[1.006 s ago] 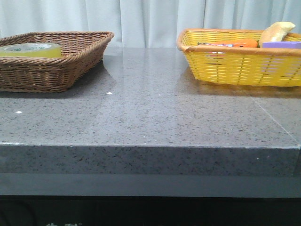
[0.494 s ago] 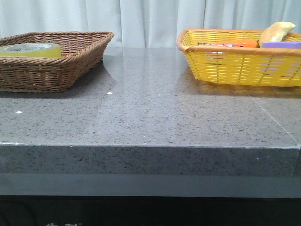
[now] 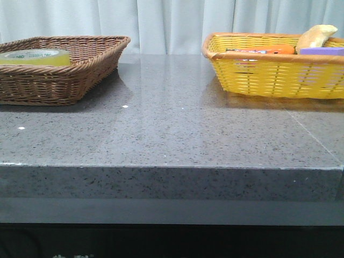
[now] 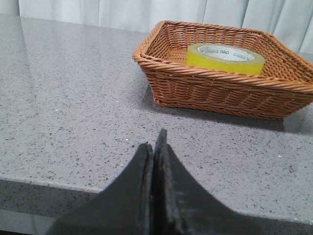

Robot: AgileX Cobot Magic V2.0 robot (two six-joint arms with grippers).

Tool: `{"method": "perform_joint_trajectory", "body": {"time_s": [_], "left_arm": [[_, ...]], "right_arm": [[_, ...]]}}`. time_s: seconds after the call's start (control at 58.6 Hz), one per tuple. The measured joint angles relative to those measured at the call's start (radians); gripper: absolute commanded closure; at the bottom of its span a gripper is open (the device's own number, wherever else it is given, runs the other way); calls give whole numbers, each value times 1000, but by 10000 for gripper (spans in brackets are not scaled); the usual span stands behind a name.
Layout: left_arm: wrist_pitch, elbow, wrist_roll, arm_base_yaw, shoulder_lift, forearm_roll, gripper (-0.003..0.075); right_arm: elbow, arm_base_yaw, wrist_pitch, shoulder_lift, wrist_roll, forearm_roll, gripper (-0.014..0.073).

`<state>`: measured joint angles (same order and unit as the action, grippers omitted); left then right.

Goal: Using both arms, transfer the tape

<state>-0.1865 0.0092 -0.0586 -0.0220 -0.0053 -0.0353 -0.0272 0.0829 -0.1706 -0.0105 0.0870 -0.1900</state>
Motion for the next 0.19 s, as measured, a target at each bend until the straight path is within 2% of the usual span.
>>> {"method": "perform_joint_trajectory", "body": {"time_s": [0.188], "left_arm": [[0,0,0,0,0,0,740]], "right_arm": [[0,0,0,0,0,0,704]]}}
